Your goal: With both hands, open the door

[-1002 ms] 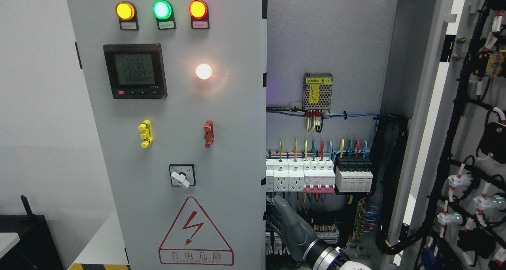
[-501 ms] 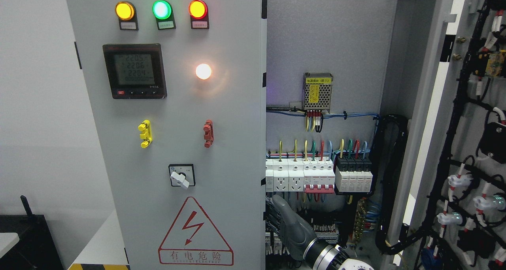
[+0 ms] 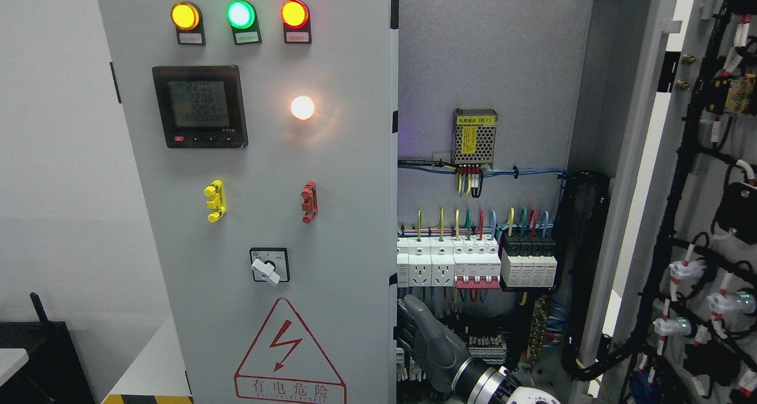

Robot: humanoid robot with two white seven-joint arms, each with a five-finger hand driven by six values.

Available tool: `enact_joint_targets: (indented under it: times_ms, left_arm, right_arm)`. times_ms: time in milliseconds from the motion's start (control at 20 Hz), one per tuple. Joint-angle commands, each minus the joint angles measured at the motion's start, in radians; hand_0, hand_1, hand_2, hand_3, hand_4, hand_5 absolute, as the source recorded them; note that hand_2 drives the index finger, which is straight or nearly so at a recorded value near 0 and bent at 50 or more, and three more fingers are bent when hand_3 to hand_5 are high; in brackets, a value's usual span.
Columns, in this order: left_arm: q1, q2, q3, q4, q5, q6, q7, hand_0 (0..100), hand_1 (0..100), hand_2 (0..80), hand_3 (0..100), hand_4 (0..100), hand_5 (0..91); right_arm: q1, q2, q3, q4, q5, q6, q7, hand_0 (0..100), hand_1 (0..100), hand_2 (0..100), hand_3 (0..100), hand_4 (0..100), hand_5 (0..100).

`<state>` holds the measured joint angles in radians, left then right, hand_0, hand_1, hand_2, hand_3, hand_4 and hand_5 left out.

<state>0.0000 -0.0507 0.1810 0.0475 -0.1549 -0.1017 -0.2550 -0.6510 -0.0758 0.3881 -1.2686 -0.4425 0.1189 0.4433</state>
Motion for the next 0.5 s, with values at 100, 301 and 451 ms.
enact_joint_targets:
  times_ms: [100, 301, 451]
  left_arm:
    - [0.014, 0.000, 0.000, 0.000, 0.000, 0.007, 0.000, 0, 0, 0.0, 0, 3, 0.0]
    - [0.014, 0.000, 0.000, 0.000, 0.000, 0.005, 0.000, 0, 0, 0.0, 0, 3, 0.0]
    - [0.014, 0.000, 0.000, 0.000, 0.000, 0.005, 0.000, 0, 0, 0.0, 0, 3, 0.0]
  right_arm:
    - [0.007, -0.001, 0.002, -0.003, -0.004, 0.001, 0.044, 11, 0, 0, 0, 0, 0]
    - [0.011, -0.001, 0.002, -0.009, -0.004, -0.001, 0.081, 11, 0, 0, 0, 0, 0]
    - [0.013, -0.001, 0.002, -0.011, -0.031, -0.004, 0.097, 11, 0, 0, 0, 0, 0]
